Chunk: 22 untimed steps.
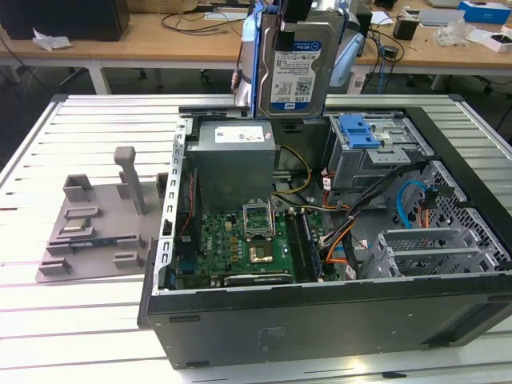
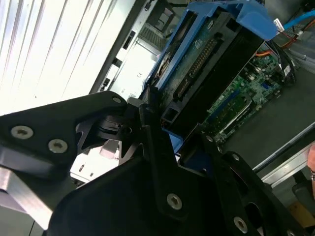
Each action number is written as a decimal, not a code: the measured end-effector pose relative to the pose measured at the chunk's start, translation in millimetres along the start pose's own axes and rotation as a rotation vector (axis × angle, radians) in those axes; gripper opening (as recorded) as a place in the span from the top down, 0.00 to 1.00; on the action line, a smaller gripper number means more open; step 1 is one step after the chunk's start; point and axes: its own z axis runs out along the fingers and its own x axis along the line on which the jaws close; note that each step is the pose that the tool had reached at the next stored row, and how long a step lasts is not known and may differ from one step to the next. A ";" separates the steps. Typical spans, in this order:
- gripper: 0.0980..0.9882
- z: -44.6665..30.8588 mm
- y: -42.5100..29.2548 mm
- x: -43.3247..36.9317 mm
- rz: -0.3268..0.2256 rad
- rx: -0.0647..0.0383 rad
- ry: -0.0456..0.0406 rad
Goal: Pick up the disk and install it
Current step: 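Pick up the disk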
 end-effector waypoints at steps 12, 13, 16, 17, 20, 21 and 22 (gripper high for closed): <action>0.70 0.5 1.8 34.2 0.000 0.000 0.0000; 0.70 0.6 1.9 35.9 0.000 0.000 0.0000; 0.70 0.8 2.3 44.6 0.000 0.000 0.0000; 0.70 0.9 2.4 47.1 0.000 0.000 -0.0001; 0.70 0.9 2.7 53.4 0.000 0.000 0.0000; 0.70 1.0 2.9 56.4 0.000 0.000 -0.0001; 0.70 1.1 3.0 58.3 0.000 0.000 -0.0001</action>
